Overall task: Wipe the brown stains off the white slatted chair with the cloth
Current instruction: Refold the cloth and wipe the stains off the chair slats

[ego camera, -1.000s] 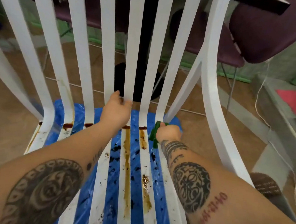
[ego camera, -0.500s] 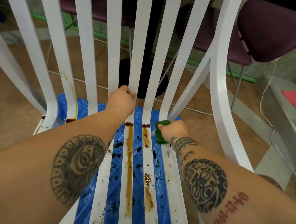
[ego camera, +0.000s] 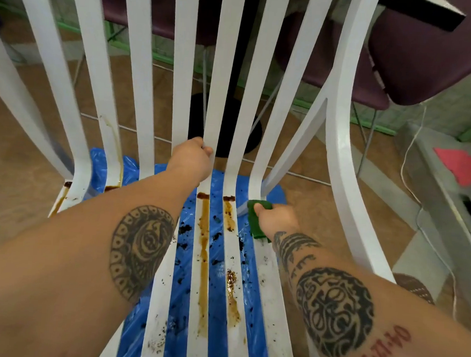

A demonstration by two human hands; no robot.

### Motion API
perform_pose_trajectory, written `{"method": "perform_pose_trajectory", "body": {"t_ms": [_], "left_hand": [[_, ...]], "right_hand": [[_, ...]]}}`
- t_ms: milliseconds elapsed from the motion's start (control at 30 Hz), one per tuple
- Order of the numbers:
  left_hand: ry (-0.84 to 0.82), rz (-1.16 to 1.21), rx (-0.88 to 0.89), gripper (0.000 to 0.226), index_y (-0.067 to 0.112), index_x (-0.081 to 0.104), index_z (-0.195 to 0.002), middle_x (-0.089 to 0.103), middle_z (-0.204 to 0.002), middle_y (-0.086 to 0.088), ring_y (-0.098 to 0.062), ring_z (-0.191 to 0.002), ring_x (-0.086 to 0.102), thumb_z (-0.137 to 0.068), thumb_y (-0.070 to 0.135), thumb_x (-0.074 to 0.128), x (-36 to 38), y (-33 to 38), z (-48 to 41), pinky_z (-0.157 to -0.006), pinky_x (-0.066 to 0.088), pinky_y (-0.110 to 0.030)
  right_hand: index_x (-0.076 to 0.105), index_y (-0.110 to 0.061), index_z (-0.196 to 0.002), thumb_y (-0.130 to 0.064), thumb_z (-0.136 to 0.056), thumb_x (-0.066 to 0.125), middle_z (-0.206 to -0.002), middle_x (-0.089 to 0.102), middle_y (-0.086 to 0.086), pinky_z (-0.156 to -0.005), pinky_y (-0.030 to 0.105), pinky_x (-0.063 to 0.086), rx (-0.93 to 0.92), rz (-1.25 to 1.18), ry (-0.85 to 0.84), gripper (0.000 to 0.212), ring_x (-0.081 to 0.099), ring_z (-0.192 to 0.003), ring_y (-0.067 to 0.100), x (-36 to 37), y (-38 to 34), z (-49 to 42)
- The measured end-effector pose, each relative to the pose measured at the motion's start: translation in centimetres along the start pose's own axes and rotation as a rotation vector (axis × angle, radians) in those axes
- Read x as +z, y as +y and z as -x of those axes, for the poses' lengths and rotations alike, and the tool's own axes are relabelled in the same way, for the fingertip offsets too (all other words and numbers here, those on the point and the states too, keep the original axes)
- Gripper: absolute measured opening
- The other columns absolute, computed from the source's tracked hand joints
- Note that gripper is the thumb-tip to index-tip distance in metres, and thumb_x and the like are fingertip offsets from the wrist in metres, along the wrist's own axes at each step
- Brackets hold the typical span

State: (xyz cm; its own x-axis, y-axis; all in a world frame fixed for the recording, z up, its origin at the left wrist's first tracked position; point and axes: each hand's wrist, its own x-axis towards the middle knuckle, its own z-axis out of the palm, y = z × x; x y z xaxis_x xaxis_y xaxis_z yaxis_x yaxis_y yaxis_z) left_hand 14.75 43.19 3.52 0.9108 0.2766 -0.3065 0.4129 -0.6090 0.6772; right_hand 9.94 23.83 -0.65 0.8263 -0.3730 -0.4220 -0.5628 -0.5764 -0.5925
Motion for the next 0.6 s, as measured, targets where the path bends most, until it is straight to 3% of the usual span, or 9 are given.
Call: {"method": "perform_pose_trajectory", "body": {"t_ms": [100, 167, 233, 300, 400, 433, 533, 600], "left_hand": [[0.027, 0.041, -0.006, 0.018, 0.014, 0.056, -0.113, 0.052, -0.104, -0.012, -0.037, -0.097, 0.061, -0.107, 0.025, 0.043, 0.1, -0.1, 0.0, -0.076, 0.062, -0.050], [0.024, -0.013, 0.012, 0.002, 0.019, 0.051, -0.105, 0.051, -0.106, -0.008, -0.032, -0.091, 0.055, -0.104, 0.019, 0.048, 0.2, -0.1, -0.1, -0.066, 0.061, -0.039], [0.023, -0.027, 0.015, 0.008, 0.020, 0.048, -0.101, 0.050, -0.106, -0.005, -0.028, -0.087, 0.050, -0.102, 0.013, 0.052, 0.3, -0.4, -0.2, -0.057, 0.055, -0.032], [0.020, 0.016, 0.003, 0.011, 0.020, 0.049, -0.101, 0.049, -0.103, -0.003, -0.025, -0.082, 0.050, -0.102, 0.009, 0.049, 0.5, -0.6, -0.4, -0.062, 0.058, -0.038], [0.013, 0.087, -0.016, 0.013, 0.021, 0.051, -0.103, 0.047, -0.091, 0.002, -0.021, -0.074, 0.050, -0.104, 0.011, 0.044, 0.4, -0.6, -0.4, -0.075, 0.061, -0.045], [0.011, 0.091, -0.014, 0.013, 0.021, 0.051, -0.103, 0.047, -0.091, 0.002, -0.023, -0.077, 0.051, -0.105, 0.011, 0.043, 0.3, -0.5, -0.5, -0.075, 0.060, -0.044], [0.012, 0.112, -0.014, 0.013, 0.023, 0.051, -0.100, 0.050, -0.096, 0.000, -0.029, -0.086, 0.054, -0.105, 0.014, 0.043, 0.4, -0.4, -0.4, -0.076, 0.062, -0.046], [0.008, 0.138, -0.030, 0.015, 0.023, 0.054, -0.100, 0.050, -0.096, 0.001, -0.031, -0.091, 0.056, -0.104, 0.015, 0.042, 0.5, -0.5, -0.3, -0.079, 0.063, -0.051]], "right_hand": [[0.066, -0.006, -0.109, -0.043, -0.091, 0.068, -0.099, 0.071, 0.010, -0.074, 0.033, 0.057, -0.004, 0.055, -0.040, 0.042, 0.068, -0.091, 0.026, 0.9, 0.1, 0.7], [0.064, -0.005, -0.113, -0.038, -0.093, 0.066, -0.100, 0.069, 0.009, -0.063, 0.025, 0.050, 0.040, 0.065, -0.024, 0.038, 0.066, -0.087, 0.024, 0.9, 1.2, 0.9], [0.060, -0.004, -0.119, -0.033, -0.097, 0.061, -0.096, 0.066, 0.008, -0.060, 0.024, 0.044, 0.100, 0.082, -0.012, 0.036, 0.060, -0.082, 0.022, 0.6, 2.0, 2.0], [0.056, -0.002, -0.125, -0.028, -0.102, 0.053, -0.109, 0.066, 0.011, -0.071, 0.029, 0.046, 0.175, 0.095, 0.007, 0.035, 0.060, -0.093, 0.025, -0.3, 2.5, 3.1], [0.053, -0.002, -0.133, -0.019, -0.106, 0.043, -0.137, 0.057, 0.014, -0.102, 0.036, 0.043, 0.265, -0.003, -0.002, 0.034, 0.053, -0.126, 0.029, -1.4, 3.0, 3.8], [0.055, -0.003, -0.131, -0.022, -0.106, 0.044, -0.131, 0.060, 0.013, -0.102, 0.038, 0.043, 0.276, -0.066, 0.057, 0.033, 0.055, -0.122, 0.029, -1.4, 3.2, 3.9], [0.059, -0.011, -0.110, -0.040, -0.100, 0.055, -0.088, 0.063, 0.004, -0.072, 0.033, 0.051, 0.152, -0.038, 0.147, 0.031, 0.061, -0.083, 0.019, -0.3, 3.3, 3.8], [0.062, -0.013, -0.106, -0.046, -0.094, 0.062, -0.091, 0.067, 0.003, -0.075, 0.036, 0.058, 0.036, 0.023, 0.059, 0.035, 0.065, -0.082, 0.021, 0.9, 2.7, 4.0]]}}
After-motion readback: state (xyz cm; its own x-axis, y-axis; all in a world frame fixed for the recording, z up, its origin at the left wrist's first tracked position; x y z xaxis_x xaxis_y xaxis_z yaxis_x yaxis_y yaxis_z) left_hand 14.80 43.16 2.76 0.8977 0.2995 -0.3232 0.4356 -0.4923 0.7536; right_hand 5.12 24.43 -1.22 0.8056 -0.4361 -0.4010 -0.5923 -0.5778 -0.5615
